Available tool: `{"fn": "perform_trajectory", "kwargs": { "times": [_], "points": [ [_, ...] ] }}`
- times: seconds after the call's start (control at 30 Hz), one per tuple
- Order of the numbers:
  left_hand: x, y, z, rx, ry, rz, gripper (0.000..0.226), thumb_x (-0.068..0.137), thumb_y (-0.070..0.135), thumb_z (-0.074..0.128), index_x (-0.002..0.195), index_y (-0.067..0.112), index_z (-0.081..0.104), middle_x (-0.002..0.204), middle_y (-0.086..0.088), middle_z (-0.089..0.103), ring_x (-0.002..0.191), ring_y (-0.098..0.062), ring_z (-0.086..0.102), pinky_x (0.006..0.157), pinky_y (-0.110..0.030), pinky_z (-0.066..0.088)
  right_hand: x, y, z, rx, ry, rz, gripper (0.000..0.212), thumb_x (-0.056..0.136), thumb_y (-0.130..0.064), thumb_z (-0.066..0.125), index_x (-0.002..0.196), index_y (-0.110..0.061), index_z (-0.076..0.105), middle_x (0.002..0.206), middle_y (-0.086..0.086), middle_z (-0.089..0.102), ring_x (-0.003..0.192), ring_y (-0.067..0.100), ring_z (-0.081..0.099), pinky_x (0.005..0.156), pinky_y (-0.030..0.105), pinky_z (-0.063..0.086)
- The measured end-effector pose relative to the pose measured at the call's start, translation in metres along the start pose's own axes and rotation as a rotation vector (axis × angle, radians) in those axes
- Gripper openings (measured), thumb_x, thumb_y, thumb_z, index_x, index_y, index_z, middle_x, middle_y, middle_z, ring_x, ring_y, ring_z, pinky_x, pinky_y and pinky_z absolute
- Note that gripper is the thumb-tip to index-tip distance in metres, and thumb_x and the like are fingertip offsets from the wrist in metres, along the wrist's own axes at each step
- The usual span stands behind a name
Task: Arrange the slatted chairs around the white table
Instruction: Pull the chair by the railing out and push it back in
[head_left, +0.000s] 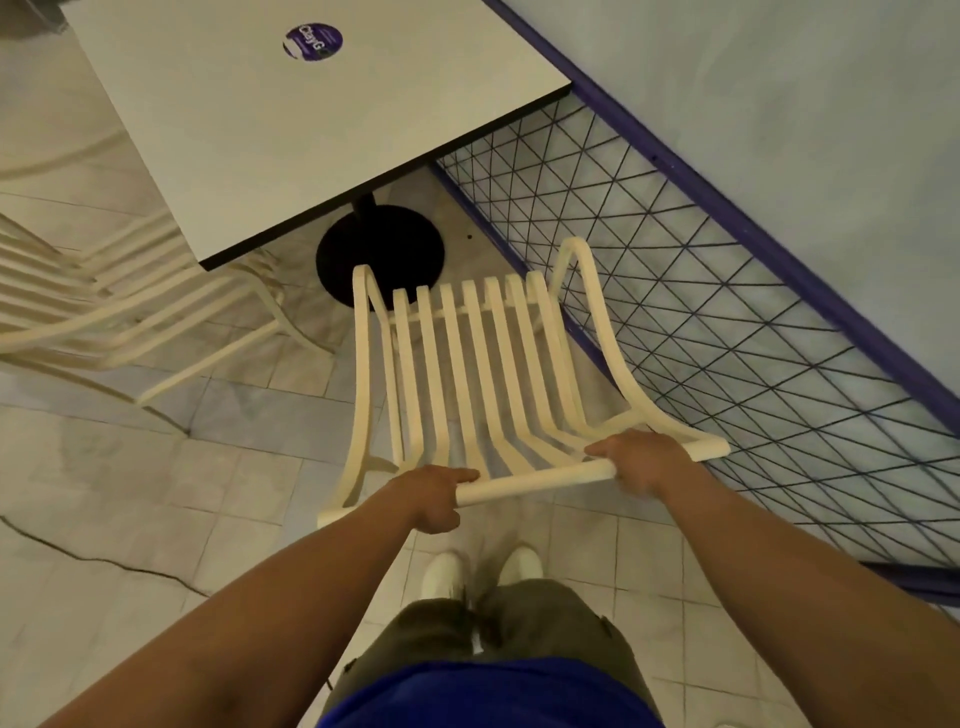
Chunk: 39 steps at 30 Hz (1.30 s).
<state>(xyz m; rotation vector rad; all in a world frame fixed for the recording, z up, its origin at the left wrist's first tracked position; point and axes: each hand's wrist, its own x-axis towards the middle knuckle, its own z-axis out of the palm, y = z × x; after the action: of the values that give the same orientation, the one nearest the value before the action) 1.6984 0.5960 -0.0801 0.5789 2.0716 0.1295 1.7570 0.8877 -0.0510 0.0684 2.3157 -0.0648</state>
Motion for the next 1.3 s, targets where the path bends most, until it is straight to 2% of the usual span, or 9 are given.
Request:
{"fn": "perform_trajectory", "kwargs": {
  "times": [0.17, 0.27, 0.37, 0.43, 0.53, 0.73, 0.93, 1.17, 1.3],
  "points": [
    [0.002, 0.003, 0.000, 0.001, -0.007, -0.023, 0.080, 0.093, 0.012, 0.062, 0.157, 0.039, 0.023, 0.144, -0.007, 0.049, 0.122, -0.027, 0.054, 0.102, -0.038, 0.046, 0.004, 0.000, 0.003, -0.023, 0.003, -0.034, 0.063, 0.090, -0.021, 0.060, 0.144, -0.045, 0.039, 0.134, 0.001, 0.058, 0.115, 0.022, 0.057, 0.090, 0.036, 0.044],
    [-0.002, 0.007, 0.001, 0.020, -0.001, -0.055, 0.087, 0.090, 0.004, 0.063, 0.156, 0.043, 0.022, 0.141, -0.006, 0.051, 0.119, -0.026, 0.056, 0.102, -0.041, 0.048, 0.009, 0.004, 0.000, 0.023, -0.049, -0.069, 0.070, 0.088, -0.020, 0.064, 0.146, -0.044, 0.035, 0.132, 0.003, 0.059, 0.107, 0.021, 0.060, 0.085, 0.032, 0.045],
    [-0.003, 0.009, 0.003, 0.014, 0.004, -0.094, 0.089, 0.089, 0.003, 0.064, 0.154, 0.048, 0.022, 0.139, -0.003, 0.052, 0.117, -0.024, 0.057, 0.103, -0.045, 0.048, 0.015, 0.010, 0.001, 0.110, -0.090, -0.098, 0.070, 0.089, -0.029, 0.067, 0.147, -0.047, 0.032, 0.131, 0.001, 0.057, 0.096, 0.017, 0.055, 0.081, 0.029, 0.045],
    [-0.005, 0.011, 0.004, 0.007, 0.016, -0.112, 0.087, 0.091, 0.005, 0.063, 0.153, 0.050, 0.022, 0.140, -0.001, 0.051, 0.116, -0.022, 0.057, 0.101, -0.039, 0.048, 0.019, 0.015, 0.001, 0.130, -0.125, -0.128, 0.069, 0.091, -0.027, 0.064, 0.145, -0.055, 0.031, 0.129, 0.001, 0.054, 0.094, 0.015, 0.052, 0.081, 0.029, 0.043],
    [-0.004, 0.017, 0.007, 0.001, 0.038, -0.138, 0.085, 0.092, 0.007, 0.062, 0.153, 0.050, 0.022, 0.143, -0.001, 0.049, 0.118, -0.021, 0.056, 0.099, -0.034, 0.047, 0.021, 0.024, 0.001, 0.067, -0.155, -0.194, 0.072, 0.091, -0.024, 0.061, 0.144, -0.059, 0.027, 0.128, 0.000, 0.055, 0.097, 0.018, 0.055, 0.085, 0.032, 0.047],
    [0.005, 0.065, 0.009, -0.053, 0.060, -0.204, 0.082, 0.094, 0.004, 0.058, 0.155, 0.047, 0.024, 0.147, -0.003, 0.047, 0.124, -0.022, 0.052, 0.100, -0.034, 0.044, 0.023, 0.064, -0.025, -0.012, -0.204, -0.284, 0.072, 0.091, -0.023, 0.061, 0.148, -0.051, 0.028, 0.133, 0.003, 0.050, 0.109, 0.024, 0.055, 0.092, 0.036, 0.048],
    [0.029, 0.114, 0.016, -0.156, 0.147, -0.255, 0.082, 0.092, 0.005, 0.061, 0.151, 0.051, 0.028, 0.142, 0.000, 0.051, 0.116, -0.020, 0.056, 0.095, -0.032, 0.046, 0.033, 0.113, -0.052, -0.107, -0.218, -0.326, 0.075, 0.093, -0.009, 0.050, 0.149, -0.051, 0.026, 0.134, 0.004, 0.049, 0.110, 0.024, 0.055, 0.090, 0.034, 0.048],
    [0.053, 0.152, 0.006, -0.153, 0.245, -0.251, 0.075, 0.096, 0.006, 0.058, 0.152, 0.046, 0.031, 0.136, -0.001, 0.056, 0.114, -0.022, 0.059, 0.096, -0.035, 0.050, 0.051, 0.150, -0.077, -0.217, -0.165, -0.303, 0.081, 0.089, -0.003, 0.052, 0.146, -0.055, 0.026, 0.132, 0.004, 0.053, 0.110, 0.025, 0.057, 0.084, 0.033, 0.046],
    [0.064, 0.159, 0.001, -0.187, 0.240, -0.250, 0.073, 0.095, 0.008, 0.059, 0.152, 0.045, 0.032, 0.132, -0.001, 0.057, 0.110, -0.022, 0.059, 0.096, -0.036, 0.051, 0.048, 0.162, -0.082, -0.262, -0.064, -0.284, 0.076, 0.089, -0.005, 0.051, 0.144, -0.055, 0.033, 0.130, 0.003, 0.057, 0.110, 0.025, 0.057, 0.086, 0.037, 0.048]
  ]
}}
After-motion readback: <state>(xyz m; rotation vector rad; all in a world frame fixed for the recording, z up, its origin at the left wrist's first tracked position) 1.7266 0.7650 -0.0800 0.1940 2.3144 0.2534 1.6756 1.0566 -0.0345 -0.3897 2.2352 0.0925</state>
